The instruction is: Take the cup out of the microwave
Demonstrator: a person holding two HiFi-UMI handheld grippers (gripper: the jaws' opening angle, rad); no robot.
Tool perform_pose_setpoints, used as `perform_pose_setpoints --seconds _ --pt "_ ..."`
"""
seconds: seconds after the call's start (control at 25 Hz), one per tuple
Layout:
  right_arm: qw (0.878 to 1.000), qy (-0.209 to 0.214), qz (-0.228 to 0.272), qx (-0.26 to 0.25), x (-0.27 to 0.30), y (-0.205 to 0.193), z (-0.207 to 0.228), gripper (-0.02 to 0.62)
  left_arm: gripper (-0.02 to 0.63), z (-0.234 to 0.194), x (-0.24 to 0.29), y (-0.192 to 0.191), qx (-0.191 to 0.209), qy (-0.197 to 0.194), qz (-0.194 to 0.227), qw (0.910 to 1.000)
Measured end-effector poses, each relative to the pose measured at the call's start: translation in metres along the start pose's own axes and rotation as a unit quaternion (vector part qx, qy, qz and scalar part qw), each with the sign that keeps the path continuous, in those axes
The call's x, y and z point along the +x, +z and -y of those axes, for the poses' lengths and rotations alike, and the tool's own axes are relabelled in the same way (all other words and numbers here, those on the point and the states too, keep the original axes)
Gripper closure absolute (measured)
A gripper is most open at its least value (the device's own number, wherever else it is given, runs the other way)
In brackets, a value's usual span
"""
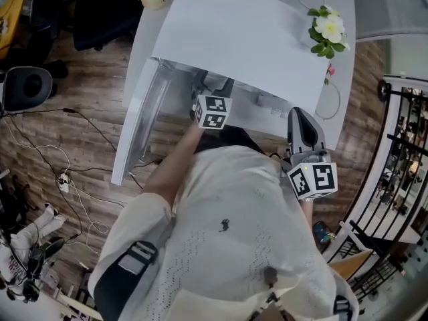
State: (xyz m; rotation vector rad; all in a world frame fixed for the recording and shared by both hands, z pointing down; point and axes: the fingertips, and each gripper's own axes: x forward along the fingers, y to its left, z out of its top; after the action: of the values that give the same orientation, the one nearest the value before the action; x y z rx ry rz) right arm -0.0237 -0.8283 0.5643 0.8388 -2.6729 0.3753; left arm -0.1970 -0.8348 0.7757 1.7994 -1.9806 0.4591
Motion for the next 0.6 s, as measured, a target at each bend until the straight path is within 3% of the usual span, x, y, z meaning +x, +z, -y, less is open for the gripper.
perform_pose_setpoints --seconds 0.48,0.6 --pt "1.000 0.023 -0.008 -0.001 0.019 0.000 0.011 0.588 0.285 -0.001 0.021 0.003 0.012 0.014 0.004 0.9998" --pt "0.999 0.032 -0.009 -0.004 0.022 0.001 0.010 0.588 0.345 -0.001 0.021 0.004 0.015 0.019 0.006 0.9997"
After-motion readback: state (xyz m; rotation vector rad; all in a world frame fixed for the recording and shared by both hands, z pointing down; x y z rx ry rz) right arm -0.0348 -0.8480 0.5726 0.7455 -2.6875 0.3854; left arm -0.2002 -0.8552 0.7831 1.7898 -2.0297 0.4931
